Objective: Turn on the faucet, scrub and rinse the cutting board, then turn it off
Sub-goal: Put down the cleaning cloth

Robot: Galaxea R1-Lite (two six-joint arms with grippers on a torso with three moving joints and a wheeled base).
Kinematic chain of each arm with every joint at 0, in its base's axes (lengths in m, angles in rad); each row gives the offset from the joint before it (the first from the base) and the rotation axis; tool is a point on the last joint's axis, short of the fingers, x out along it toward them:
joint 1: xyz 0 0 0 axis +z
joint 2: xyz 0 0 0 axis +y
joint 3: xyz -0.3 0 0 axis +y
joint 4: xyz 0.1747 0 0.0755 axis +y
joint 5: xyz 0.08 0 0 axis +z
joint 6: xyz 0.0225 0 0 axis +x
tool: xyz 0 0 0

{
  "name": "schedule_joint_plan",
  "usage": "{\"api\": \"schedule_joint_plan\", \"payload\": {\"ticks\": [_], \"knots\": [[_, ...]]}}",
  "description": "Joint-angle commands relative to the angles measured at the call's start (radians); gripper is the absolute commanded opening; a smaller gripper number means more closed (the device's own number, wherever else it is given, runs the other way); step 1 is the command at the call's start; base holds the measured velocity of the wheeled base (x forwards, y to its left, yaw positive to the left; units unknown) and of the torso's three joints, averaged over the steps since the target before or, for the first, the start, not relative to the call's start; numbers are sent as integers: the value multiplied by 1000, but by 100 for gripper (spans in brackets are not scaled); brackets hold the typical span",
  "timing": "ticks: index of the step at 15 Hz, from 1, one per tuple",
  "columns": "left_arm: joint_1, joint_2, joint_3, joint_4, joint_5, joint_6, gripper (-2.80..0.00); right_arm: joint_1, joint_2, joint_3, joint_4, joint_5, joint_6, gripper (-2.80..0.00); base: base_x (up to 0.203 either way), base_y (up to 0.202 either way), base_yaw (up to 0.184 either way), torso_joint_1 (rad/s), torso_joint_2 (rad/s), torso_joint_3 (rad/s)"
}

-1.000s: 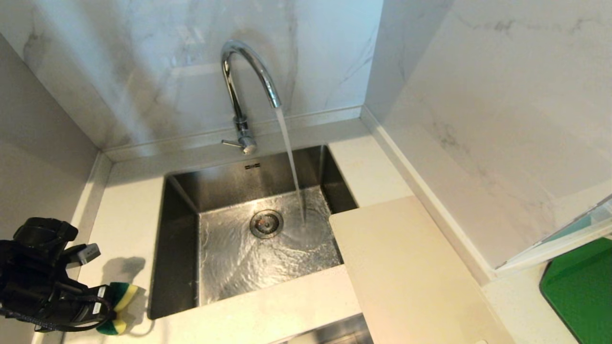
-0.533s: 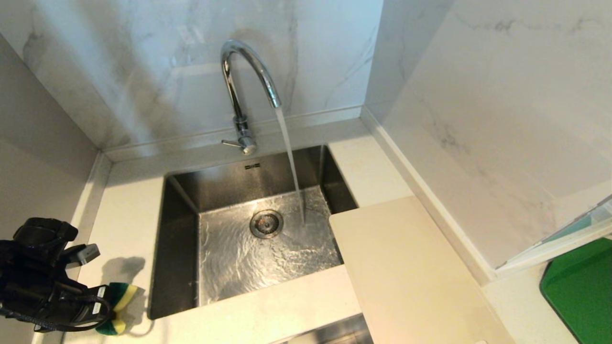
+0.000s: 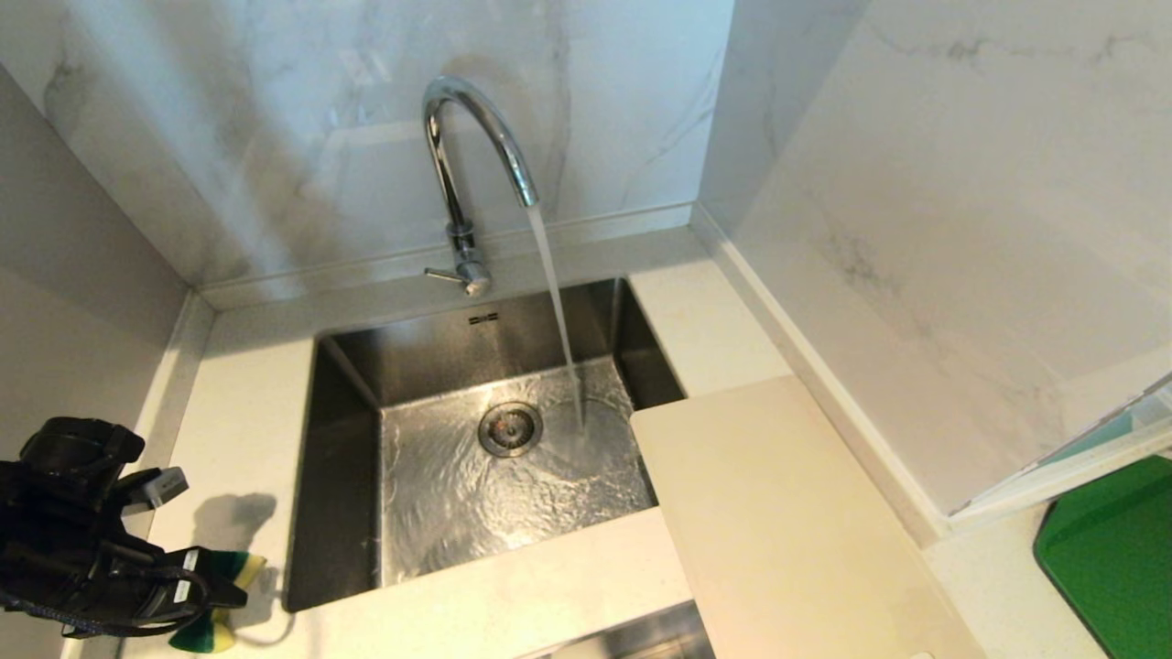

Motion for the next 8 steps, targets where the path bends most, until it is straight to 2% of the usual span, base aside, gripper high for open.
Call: {"api": "schedule_joint_plan", "payload": {"ticks": [1,6,8], "knots": [[0,-53,1,4,-1,-1,0,0,0,2,0,0,0,-280,0,0,0,0,0,0],[0,-204,-1,24,4,4,0,0,0,2,0,0,-1,-280,0,0,0,0,0,0],[1,-211,1,34,2,3,0,0,0,2,0,0,-1,-280,0,0,0,0,0,0]]}}
